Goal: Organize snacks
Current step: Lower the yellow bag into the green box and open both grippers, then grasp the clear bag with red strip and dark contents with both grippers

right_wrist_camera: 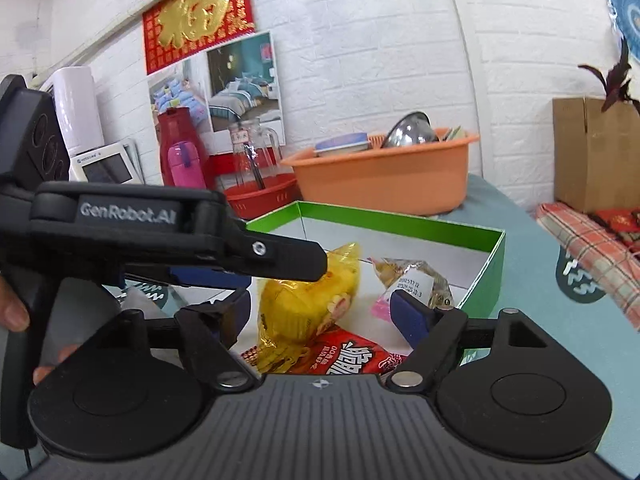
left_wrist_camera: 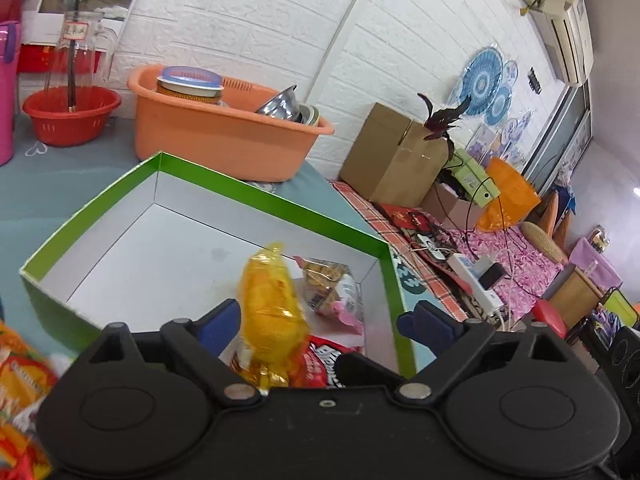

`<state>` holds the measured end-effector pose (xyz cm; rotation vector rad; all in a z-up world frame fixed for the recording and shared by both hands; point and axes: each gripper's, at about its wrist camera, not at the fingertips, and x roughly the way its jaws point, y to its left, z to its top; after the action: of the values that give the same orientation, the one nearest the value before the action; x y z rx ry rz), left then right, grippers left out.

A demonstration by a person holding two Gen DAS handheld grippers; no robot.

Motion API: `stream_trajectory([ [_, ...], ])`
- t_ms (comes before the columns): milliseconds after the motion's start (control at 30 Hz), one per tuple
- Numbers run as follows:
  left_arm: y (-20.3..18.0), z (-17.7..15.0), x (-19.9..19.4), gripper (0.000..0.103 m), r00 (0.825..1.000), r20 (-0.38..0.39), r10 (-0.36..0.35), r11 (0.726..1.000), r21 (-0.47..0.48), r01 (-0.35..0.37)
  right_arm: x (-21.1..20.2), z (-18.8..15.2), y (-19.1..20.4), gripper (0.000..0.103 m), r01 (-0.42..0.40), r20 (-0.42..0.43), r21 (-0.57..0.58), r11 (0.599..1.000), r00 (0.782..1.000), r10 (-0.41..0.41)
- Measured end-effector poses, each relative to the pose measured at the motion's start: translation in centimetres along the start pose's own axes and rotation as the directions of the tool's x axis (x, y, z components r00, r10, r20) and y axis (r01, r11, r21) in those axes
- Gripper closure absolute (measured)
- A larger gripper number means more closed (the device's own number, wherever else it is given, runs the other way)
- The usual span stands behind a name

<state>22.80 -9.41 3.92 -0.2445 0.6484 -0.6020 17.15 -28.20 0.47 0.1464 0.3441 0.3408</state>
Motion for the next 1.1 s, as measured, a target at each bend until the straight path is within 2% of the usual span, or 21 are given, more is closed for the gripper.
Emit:
stream_trajectory([
  [100,-1.2,-0.5,-3.0,0.000,0.999,0.017,0.034,0.999,0.012,-0.034,-2.5,0.3,0.8,0.000,-0.012,0.039,-0.008,1.000,0.999,0.012],
  [267,-2.4,-2.6,-8.1,0.000,0.994,0.087,0.065,0.997,0.032,-0.068,-6.8,-0.2,2.4,0.000,-0.050,0.078,-0.037,0.998,0.996,0.052],
  [467,-2.3,-7.1,-11.6,0.000,0.992,0.103,0.078,0.997,0.014,-0.080,-9.5,-2.6,3.7,0.000,-0.085,0.031,-0.031,0.996,0.996,0.086],
  [633,-1.2,-11.0,-13.0,0.000,0.995,0.055,0.086,0.995,-0.050,-0.084,-9.1,-5.1,4.7,0.000,-0.123,-0.073,0.015,0.992,0.990,0.124],
  [767,-0.2,-13.2,-14.0,0.000,0.994,0.022,0.104,0.990,-0.094,-0.102,-8.2,-6.6,6.2,0.000,-0.143,-0.144,-0.016,0.990,0.980,0.139],
  [1000,1.3,-14.3,-15.9,0.000,0.996,0.025,0.082,0.985,-0.156,-0.077,-5.4,-6.8,8.3,0.000,-0.165,-0.190,-0.113,0.980,0.972,0.141],
  [1100,1.4,-14.3,-16.1,0.000,0.998,0.023,0.058,0.987,-0.149,-0.054,-4.2,-6.9,8.7,0.001,-0.165,-0.226,-0.146,0.975,0.966,0.129],
])
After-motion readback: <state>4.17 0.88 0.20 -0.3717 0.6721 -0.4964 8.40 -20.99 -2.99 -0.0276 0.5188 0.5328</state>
